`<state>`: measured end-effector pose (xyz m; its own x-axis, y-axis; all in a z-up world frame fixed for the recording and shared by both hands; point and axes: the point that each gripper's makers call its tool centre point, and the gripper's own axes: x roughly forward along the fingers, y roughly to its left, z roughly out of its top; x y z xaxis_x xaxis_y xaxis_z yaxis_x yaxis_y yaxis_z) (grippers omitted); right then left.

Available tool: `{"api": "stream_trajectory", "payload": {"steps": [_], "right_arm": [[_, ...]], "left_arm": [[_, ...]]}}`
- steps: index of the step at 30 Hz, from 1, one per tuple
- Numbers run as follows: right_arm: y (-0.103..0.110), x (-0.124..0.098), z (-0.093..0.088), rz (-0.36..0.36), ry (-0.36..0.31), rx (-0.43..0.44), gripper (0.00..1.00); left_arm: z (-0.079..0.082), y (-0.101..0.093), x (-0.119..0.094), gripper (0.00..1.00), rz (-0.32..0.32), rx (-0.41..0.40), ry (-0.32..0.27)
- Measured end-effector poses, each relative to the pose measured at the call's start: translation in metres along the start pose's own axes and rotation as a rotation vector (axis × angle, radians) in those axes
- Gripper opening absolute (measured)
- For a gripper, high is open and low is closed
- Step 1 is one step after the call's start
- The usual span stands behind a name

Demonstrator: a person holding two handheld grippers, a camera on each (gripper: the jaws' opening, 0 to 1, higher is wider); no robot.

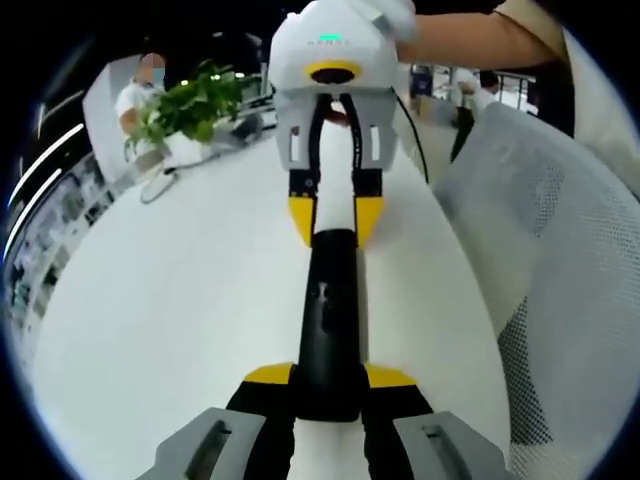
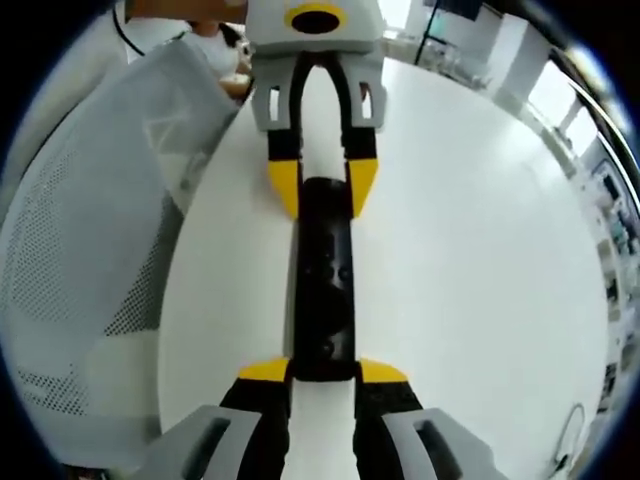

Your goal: Press the specified remote control buttons in sequence, fully releasing each button before pressing the next.

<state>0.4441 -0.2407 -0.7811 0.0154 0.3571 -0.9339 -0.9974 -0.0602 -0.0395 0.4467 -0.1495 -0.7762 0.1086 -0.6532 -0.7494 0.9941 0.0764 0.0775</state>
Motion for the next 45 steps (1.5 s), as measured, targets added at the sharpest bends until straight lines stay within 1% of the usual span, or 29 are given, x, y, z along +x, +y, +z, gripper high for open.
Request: {"api": "stream_trajectory", "payload": {"steps": [11,14,16,18,22,32,34,37,40,44,45], "right_arm": [[-0.015,-0.012,0.001,-0.035,-0.006,-0.002,0.2],[-0.023,-0.017,0.003,-0.048,-0.007,-0.006,0.2],[-0.027,-0.02,0.005,-0.055,-0.008,-0.009,0.2],[-0.032,-0.023,0.006,-0.062,-0.008,-0.012,0.2],[-0.045,-0.029,0.007,-0.082,-0.011,-0.018,0.2],[-0.066,-0.04,0.008,-0.108,-0.009,-0.024,0.2],[-0.07,-0.042,0.008,-0.112,-0.011,-0.024,0.2],[-0.077,-0.045,0.008,-0.121,-0.015,-0.02,0.2],[-0.084,-0.047,0.008,-0.132,-0.019,-0.019,0.2],[-0.093,-0.051,0.008,-0.142,-0.017,-0.018,0.2],[-0.094,-0.051,0.008,-0.143,-0.017,-0.018,0.2]], "left_arm": [[0.008,0.014,-0.006,0.23,0.02,0.018,-0.008],[0.014,0.021,-0.01,0.23,0.03,0.025,-0.01],[0.014,0.026,-0.011,0.23,0.034,0.028,-0.009],[0.013,0.034,-0.012,0.23,0.04,0.038,-0.005],[0.018,0.049,-0.017,0.23,0.054,0.051,-0.004],[0.029,0.07,-0.022,0.23,0.07,0.085,0.006],[0.029,0.078,-0.022,0.23,0.072,0.088,0.006],[0.032,0.082,-0.024,0.23,0.076,0.095,0.006],[0.034,0.092,-0.025,0.23,0.083,0.106,0.01],[0.039,0.097,-0.027,0.23,0.089,0.112,0.007],[0.039,0.101,-0.026,0.23,0.091,0.111,0.006]]}}
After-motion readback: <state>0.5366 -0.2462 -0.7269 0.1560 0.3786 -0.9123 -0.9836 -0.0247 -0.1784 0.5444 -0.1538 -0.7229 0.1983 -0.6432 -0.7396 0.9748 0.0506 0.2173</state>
